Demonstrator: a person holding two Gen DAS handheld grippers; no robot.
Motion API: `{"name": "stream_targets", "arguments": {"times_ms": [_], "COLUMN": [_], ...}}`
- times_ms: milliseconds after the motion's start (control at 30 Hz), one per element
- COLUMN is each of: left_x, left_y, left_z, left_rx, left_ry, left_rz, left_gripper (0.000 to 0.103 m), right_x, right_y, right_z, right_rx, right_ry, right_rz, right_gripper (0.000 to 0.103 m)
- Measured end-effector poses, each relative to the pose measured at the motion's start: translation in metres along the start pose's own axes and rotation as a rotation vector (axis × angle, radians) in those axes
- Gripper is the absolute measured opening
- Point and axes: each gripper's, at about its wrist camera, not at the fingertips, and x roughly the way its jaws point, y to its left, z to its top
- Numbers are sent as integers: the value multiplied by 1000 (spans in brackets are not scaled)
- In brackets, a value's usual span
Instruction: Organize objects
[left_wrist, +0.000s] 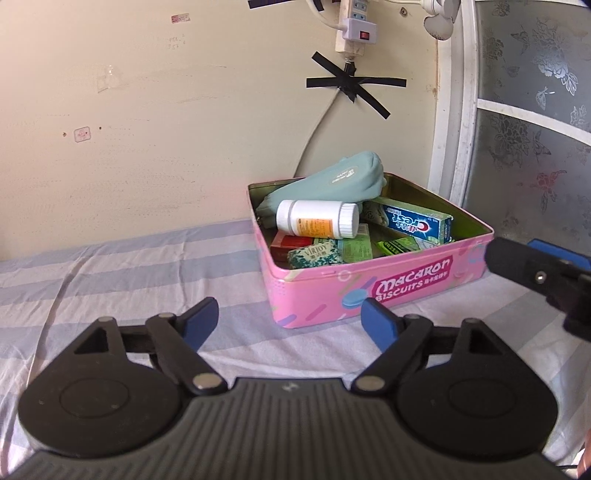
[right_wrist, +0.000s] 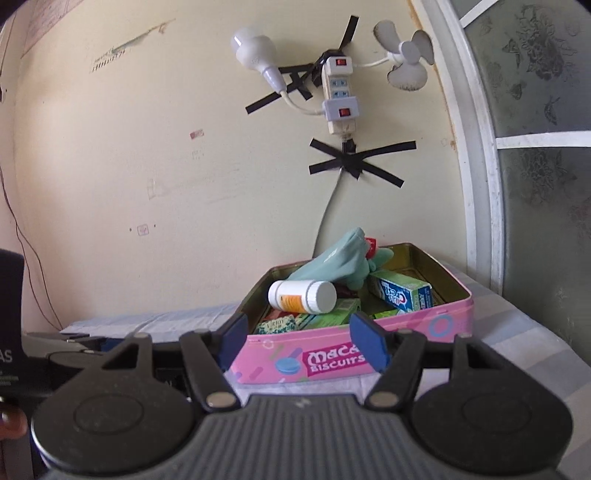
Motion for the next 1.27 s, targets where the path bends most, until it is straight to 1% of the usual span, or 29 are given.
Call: {"name": "stream_targets", "arguments": {"times_ms": [33,67,133,233,467,600,867,1033,1100,1267], "left_x": [-2,-4,-9,-12,-18,-18,-17,-15,-14,-10], "left_y": [2,4,5,7,12,14,17,22,21,22], "left_z": [-1,-2,-5,-8,-12,-13,-16,-17,-18,-18], "left_rx": [-4,-6,1,13,6,6,8,-19,-18,-25], "left_ry": [-10,-20,-36,-46,-59,-54,-44,-33,-36,-11], "left_rz": [10,18,33,53,76,78,101,69,71,53], "left_gripper": [94,97,98,103,103,103,103,103,103,103], "right_x": [-6,-11,-18,-19,-18,-16,-11,-9,-7,-7], "right_y": [1,1,6,8,11,14,17,18,18,17], "right_z": [-3,-7,-14,-20,-29,-34,-39,-43,-44,-45], "right_rx": [14,26,36,42,63,57,61,61,62,69], "right_ry": [-23,-43,-57,-30,4,22,45,55,59,62], "right_rz": [-10,-17,-23,-15,-26,-30,-34,-37,-38,-42], "right_gripper": [73,74,74,74,74,76,76,77,77,78]}}
